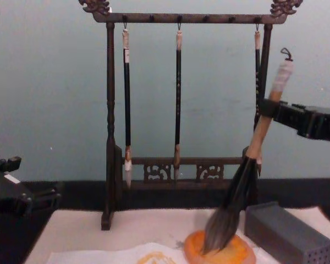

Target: Pick up the brush from the inkstone, write on the paper, then place the brush back to its original position.

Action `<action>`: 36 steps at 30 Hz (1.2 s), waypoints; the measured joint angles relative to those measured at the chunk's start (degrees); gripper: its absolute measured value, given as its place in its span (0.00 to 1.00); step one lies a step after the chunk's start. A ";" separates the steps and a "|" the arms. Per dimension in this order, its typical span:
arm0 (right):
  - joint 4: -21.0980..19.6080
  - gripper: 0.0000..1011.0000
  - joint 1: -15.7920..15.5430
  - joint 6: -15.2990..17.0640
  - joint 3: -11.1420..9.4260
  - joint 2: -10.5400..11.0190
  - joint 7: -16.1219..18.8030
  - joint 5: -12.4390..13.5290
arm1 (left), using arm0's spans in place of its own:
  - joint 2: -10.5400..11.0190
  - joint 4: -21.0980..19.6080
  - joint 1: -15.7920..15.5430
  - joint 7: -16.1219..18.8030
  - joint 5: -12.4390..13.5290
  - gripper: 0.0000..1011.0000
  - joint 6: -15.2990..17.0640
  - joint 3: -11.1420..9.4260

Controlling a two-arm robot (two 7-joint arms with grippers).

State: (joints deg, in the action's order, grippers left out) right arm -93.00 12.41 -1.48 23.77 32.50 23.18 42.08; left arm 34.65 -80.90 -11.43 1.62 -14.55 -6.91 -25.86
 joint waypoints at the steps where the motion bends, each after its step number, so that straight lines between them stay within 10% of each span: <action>1: -0.31 0.17 -0.21 -0.15 0.05 0.18 0.25 -0.35 | 0.00 0.00 0.00 0.00 0.00 0.99 0.00 0.00; 36: -9.92 0.17 -5.10 1.02 5.45 0.51 9.57 -8.22 | 0.00 0.00 0.00 0.00 0.00 0.99 0.00 0.00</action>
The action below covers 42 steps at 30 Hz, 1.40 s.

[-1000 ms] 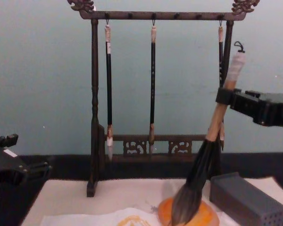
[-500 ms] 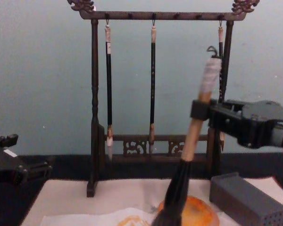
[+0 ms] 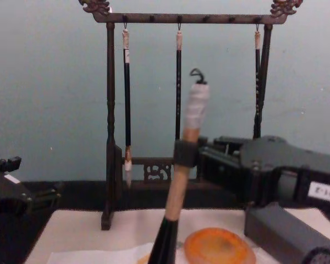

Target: Pick up the brush from the inkstone, write on the paper, then place the brush back to its original position.

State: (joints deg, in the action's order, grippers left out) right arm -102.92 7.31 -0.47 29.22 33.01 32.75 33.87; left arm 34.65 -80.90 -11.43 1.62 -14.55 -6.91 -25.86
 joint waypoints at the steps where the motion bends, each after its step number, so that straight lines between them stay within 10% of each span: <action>1: 0.00 0.17 0.02 0.03 0.19 -0.07 0.10 -0.09 | 0.00 0.00 0.00 0.00 0.00 0.99 0.00 0.00; 42: 1.60 0.17 -0.92 -0.79 0.75 -0.52 -0.55 -3.42 | 0.00 0.00 0.00 0.00 0.00 0.99 0.00 0.00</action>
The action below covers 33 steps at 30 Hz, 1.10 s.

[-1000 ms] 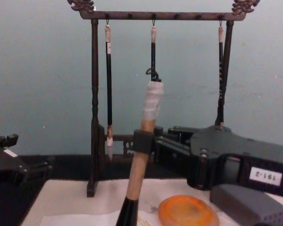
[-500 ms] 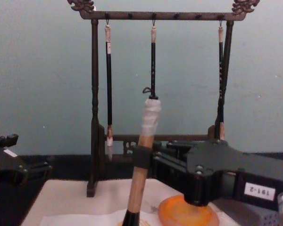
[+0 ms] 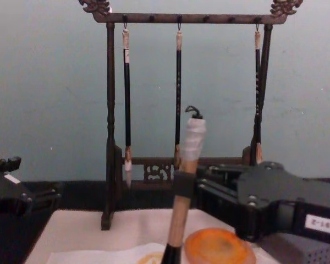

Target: Pick up the brush from the inkstone, write on the paper, then place the brush back to its original position.

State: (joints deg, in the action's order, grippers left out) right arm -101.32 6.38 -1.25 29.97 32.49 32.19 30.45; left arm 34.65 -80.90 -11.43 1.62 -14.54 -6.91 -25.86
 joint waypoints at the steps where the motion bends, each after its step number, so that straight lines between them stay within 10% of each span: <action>1: -0.14 0.17 -0.14 -0.04 -0.14 0.15 -0.02 -0.03 | 0.00 0.00 0.00 0.00 0.00 0.99 0.00 0.00; 33: -3.05 0.17 -6.12 -0.46 -6.88 3.91 -2.33 -0.38 | 0.00 0.00 0.00 0.00 0.00 0.99 0.00 0.00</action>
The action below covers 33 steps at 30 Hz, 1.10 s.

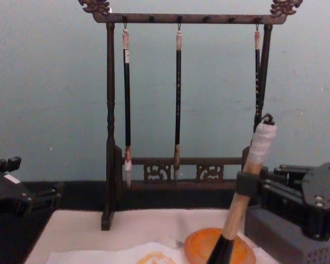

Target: Pick up the brush from the inkstone, write on the paper, then place the brush back to its original position.

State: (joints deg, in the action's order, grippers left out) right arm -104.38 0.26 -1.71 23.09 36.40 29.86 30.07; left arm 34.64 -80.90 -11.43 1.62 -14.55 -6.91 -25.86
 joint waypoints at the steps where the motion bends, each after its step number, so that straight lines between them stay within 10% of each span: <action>1: -0.01 0.17 -0.16 -0.06 -0.28 0.01 -0.03 0.00 | 0.00 0.00 0.00 0.00 0.00 0.99 0.00 0.00; 19: 0.51 0.17 0.68 -1.34 -3.15 -1.89 -0.65 1.08 | 0.00 0.00 0.00 0.00 0.00 0.99 0.00 0.00; 33: 9.00 0.17 7.79 -0.64 -5.62 -6.09 -1.44 5.39 | 0.00 0.00 0.00 0.00 0.00 0.99 0.00 0.00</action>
State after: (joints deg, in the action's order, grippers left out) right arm -95.38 8.06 -2.35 17.47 30.31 28.42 35.45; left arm 34.64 -80.90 -11.43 1.62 -14.55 -6.91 -25.86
